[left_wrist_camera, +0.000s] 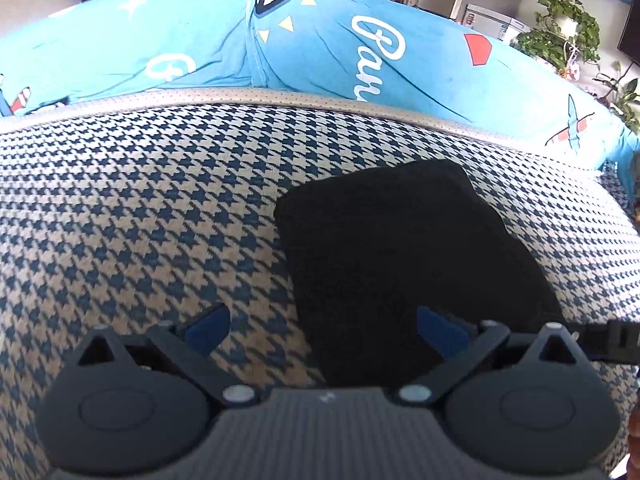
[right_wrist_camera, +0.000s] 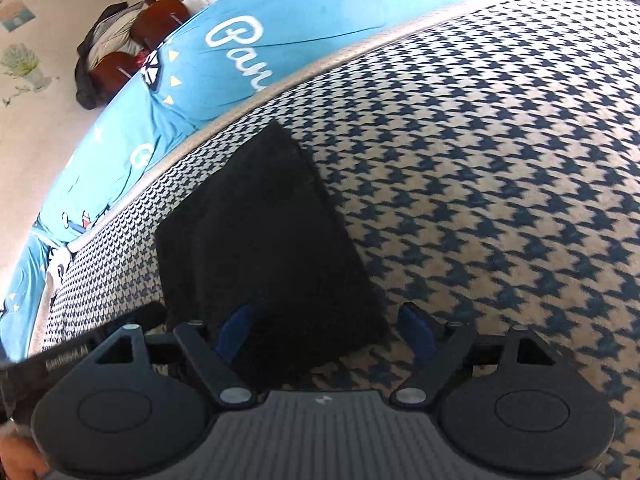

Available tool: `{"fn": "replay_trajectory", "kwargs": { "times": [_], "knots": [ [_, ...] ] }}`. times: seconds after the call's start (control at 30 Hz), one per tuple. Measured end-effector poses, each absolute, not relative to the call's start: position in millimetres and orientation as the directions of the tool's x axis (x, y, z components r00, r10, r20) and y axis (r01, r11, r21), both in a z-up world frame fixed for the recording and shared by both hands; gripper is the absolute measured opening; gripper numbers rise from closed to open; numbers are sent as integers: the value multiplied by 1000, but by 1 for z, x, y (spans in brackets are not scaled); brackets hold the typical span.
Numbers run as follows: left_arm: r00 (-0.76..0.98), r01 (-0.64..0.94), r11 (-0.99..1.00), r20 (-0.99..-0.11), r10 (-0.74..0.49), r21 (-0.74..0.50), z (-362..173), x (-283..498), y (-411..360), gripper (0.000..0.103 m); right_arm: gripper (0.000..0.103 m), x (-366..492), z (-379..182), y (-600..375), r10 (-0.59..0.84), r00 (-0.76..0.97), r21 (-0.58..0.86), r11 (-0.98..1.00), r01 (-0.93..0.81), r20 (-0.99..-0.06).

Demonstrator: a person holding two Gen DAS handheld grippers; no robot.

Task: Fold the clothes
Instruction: 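Lower both grippers to the bundle and close the left gripper on its edge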

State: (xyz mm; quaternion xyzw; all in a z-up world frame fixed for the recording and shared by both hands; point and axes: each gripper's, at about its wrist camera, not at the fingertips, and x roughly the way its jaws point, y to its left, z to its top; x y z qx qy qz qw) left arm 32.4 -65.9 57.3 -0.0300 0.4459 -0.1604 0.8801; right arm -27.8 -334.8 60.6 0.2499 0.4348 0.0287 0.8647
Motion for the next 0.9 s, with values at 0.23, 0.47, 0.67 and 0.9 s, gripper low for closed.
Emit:
{"fn": "replay_trajectory", "kwargs": {
  "times": [0.23,0.47,0.67,0.9],
  "knots": [
    [522,283,926,-770,-368,-250,49,56,-61,103,66,-20,59,-319,237,635,405,905,132,-735],
    [488,286,912,-774,-403,-295,36,77,-65,103,53,-18,57,-325,234,649,428,890,157,-724],
    [477,312,900,-770,-424,-303,31,89,-72,103,54,-21,58,-329,227,641,423,891,168,-734],
    [464,376,875,-756,-462,-304,28,101,-89,103,61,-19,52,-332,247,642,453,874,176,-725]
  ]
}}
